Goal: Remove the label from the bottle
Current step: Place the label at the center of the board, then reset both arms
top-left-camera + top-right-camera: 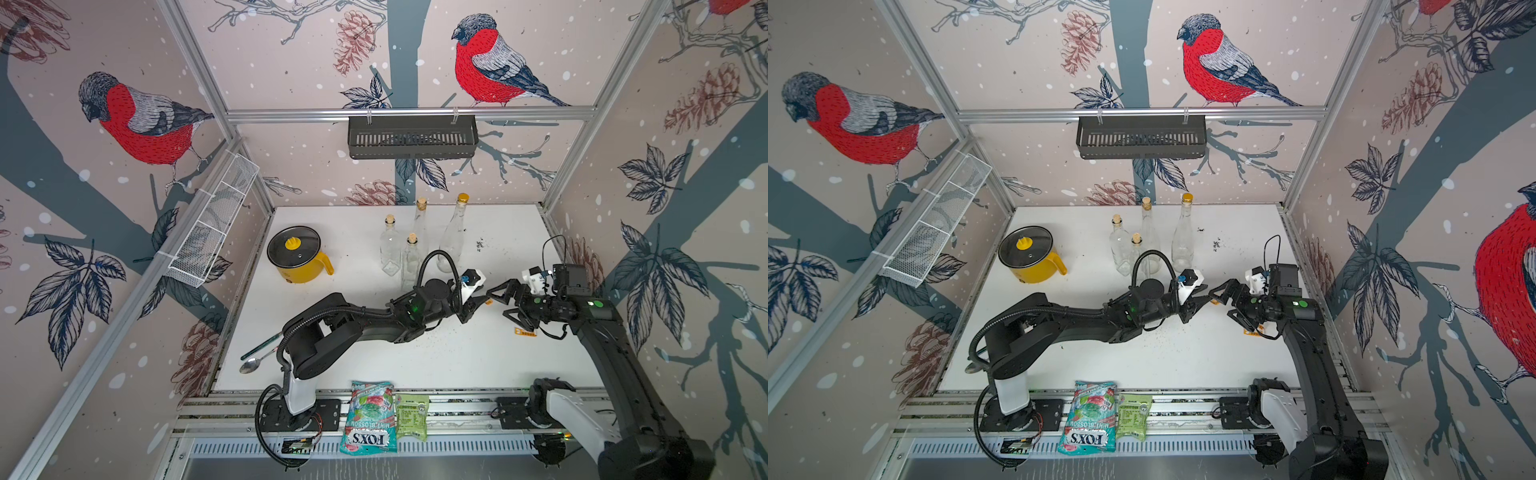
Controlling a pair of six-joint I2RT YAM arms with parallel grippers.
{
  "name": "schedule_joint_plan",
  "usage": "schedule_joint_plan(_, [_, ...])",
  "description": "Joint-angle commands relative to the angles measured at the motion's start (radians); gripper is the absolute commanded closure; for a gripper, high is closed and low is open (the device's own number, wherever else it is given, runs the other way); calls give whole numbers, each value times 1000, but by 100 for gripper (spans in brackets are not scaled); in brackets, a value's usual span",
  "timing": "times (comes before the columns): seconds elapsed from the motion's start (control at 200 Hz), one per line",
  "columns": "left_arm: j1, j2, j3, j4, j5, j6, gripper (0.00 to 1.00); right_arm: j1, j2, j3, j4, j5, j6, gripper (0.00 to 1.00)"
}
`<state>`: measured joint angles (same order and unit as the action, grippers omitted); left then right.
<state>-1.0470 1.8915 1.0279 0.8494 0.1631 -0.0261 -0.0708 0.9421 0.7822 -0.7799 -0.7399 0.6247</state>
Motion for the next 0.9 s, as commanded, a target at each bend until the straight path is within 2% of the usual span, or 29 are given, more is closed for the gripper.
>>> schedule_joint_plan(0.0, [10, 16, 26, 32, 30, -17, 63, -8, -6, 17, -16, 10, -6, 7])
schedule_joint_plan(0.155, [21, 23, 42, 3, 96, -26, 62, -19, -8, 65, -43, 80, -25, 7])
schedule_joint_plan(0.235, [19, -20, 19, -19, 116, -18, 56, -34, -9, 93, -34, 150, -43, 7])
schedule_joint_plan(0.395, [19, -185, -59, -151, 138, 32, 22, -65, -15, 140, 118, 235, -71, 6])
schedule_joint_plan(0.435, [15, -236, -80, -186, 147, 51, 10, -67, -17, 134, 184, 245, -81, 5])
schedule_joint_plan(0.455, [13, -266, -90, -203, 143, 62, 2, -67, -16, 131, 219, 247, -88, 0])
schedule_joint_plan(0.5, [6, -330, -103, -261, 128, 89, 1, -67, -3, 128, 296, 255, -96, 1])
schedule_joint_plan(0.56, [3, -417, -106, -361, 95, 119, 1, -54, 16, 122, 411, 284, -131, 0])
schedule_joint_plan(0.645, [2, -545, -108, -484, 12, 175, 1, -20, 46, 98, 562, 407, -203, 1])
schedule_joint_plan(0.74, [9, -669, -114, -566, -203, 168, 1, 39, 109, 48, 731, 603, -331, 0])
schedule_joint_plan(0.82, [52, -738, -120, -598, -351, 185, 1, 99, 189, 24, 839, 800, -444, 1])
schedule_joint_plan(0.895, [135, -771, -114, -631, -428, 155, 1, 121, 268, 8, 921, 900, -483, 0])
